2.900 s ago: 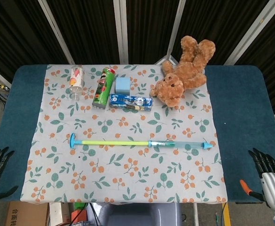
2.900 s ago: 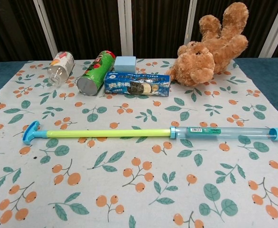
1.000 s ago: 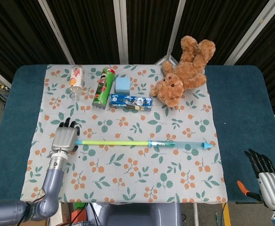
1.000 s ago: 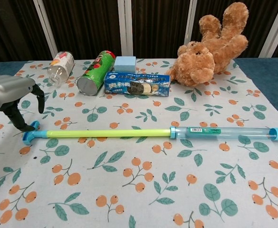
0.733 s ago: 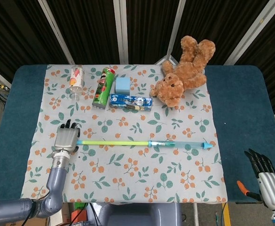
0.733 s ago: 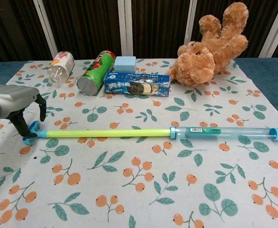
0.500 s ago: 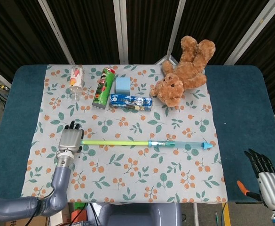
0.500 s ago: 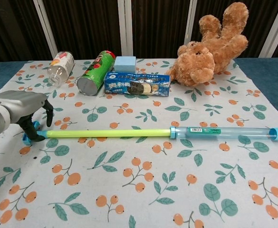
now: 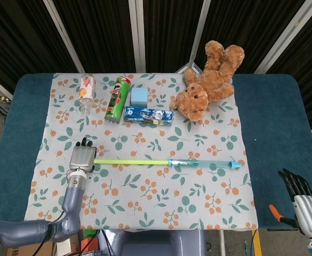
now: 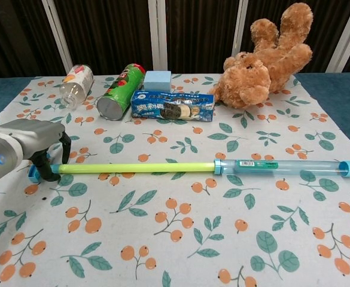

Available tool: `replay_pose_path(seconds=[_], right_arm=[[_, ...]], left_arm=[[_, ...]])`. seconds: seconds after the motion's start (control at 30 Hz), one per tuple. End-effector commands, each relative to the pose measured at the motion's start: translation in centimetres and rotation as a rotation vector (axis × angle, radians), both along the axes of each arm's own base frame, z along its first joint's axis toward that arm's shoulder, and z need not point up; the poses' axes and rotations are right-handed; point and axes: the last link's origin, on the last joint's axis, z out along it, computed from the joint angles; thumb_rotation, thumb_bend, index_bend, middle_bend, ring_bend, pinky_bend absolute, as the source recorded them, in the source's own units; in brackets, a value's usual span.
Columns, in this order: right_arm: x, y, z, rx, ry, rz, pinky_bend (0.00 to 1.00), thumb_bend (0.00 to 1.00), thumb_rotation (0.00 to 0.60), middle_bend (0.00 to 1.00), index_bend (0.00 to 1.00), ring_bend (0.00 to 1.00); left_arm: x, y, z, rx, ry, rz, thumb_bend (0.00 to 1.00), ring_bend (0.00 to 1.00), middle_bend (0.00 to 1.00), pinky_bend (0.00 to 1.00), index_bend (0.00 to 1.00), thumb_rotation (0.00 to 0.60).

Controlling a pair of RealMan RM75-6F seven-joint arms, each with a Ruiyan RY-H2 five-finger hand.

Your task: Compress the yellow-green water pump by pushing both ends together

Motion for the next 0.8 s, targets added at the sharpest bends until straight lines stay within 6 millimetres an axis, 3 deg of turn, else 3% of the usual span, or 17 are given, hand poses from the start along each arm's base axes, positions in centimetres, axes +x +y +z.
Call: replay_pose_path(seconds=[0.03,0.37,0.6,0.8], right_arm=[[0.0,0.0,0.0,-0.001,0.0,0.0,0.0,0.33,0.6,0.0,0.0,0.0],[0.0,0.0,0.0,-0.002,0.001,-0.002,0.0,0.33,0.6,0.0,0.0,0.0],[0.0,0.0,0.0,-0.003,-0.005,-0.007,0.0,0.33,0.6,0.0,0.0,0.0],[0.7,-0.7,-0.6,0.048,-0.043,-0.036,0.0,0.33,0.6,0.0,0.0,0.0]], left_arm=[[0.0,0.0,-0.1,-0.002,-0.002,0.001,0.39,0.06,0.18,0.18,0.48,0.6],[-0.6,-0.2,0.1,0.001,0.009,0.004,0.46,0.06,0.19,0.18,0.62,0.6],[-0.5,-0.9,1.1,0.009,-0.016,-0.001,0.46,0.06,0.2,0.18,0.63,0.6],[0.8,-1.5,2.4,0.017,-0.065,0.003,0.46,0.06,0.2,0.18,0.63,0.6]])
